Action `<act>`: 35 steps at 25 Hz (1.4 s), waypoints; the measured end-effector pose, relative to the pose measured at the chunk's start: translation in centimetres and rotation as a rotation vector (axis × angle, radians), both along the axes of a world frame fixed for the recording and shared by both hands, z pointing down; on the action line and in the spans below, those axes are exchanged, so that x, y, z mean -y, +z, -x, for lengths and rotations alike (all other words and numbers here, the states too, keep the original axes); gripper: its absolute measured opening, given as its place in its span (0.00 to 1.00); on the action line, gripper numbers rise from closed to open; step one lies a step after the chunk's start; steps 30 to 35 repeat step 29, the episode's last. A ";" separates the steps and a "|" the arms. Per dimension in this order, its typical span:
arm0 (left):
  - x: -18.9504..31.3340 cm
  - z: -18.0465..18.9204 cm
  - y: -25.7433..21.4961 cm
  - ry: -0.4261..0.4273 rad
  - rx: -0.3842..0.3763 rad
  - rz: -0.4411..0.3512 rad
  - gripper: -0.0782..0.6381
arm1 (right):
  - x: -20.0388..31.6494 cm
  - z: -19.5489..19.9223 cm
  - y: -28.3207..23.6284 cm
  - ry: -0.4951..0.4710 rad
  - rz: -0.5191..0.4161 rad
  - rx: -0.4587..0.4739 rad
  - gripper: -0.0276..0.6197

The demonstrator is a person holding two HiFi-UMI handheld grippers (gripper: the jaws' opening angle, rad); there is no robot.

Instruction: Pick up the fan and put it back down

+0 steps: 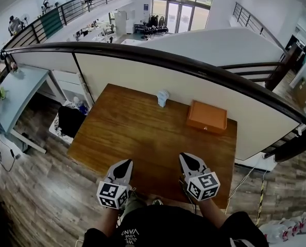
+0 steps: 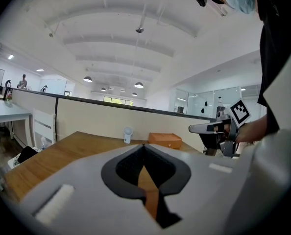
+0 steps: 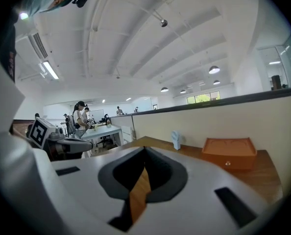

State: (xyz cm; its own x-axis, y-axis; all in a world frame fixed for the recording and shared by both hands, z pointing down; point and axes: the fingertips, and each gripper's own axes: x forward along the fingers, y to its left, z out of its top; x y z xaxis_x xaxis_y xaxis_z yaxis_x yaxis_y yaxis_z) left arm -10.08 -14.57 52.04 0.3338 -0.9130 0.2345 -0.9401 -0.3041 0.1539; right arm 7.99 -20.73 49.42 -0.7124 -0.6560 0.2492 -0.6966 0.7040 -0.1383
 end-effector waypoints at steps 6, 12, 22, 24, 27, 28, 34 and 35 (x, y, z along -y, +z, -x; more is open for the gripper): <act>-1.7 -0.7 0.5 -0.024 0.015 0.019 0.12 | -2.2 -0.8 2.0 -0.013 0.056 -0.007 0.06; -3.1 -2.2 1.3 -0.030 0.007 0.024 0.12 | -3.6 -1.6 3.7 -0.014 0.094 0.000 0.06; -3.8 -2.9 2.0 -0.045 0.012 0.039 0.12 | -4.1 -2.0 4.3 -0.031 0.097 -0.012 0.06; -3.8 -3.0 2.2 -0.046 0.013 0.046 0.12 | -4.0 -2.0 4.4 -0.032 0.096 -0.012 0.06; -3.6 -3.1 2.4 -0.044 0.013 0.050 0.12 | -3.9 -2.1 4.5 -0.032 0.097 -0.011 0.06; -3.5 -3.1 2.4 -0.043 0.013 0.050 0.12 | -3.8 -2.2 4.5 -0.032 0.097 -0.011 0.06; -3.4 -3.1 2.4 -0.042 0.014 0.050 0.12 | -3.6 -2.2 4.4 -0.031 0.096 -0.010 0.06; -3.4 -3.1 2.4 -0.042 0.014 0.050 0.12 | -3.6 -2.2 4.4 -0.031 0.096 -0.010 0.06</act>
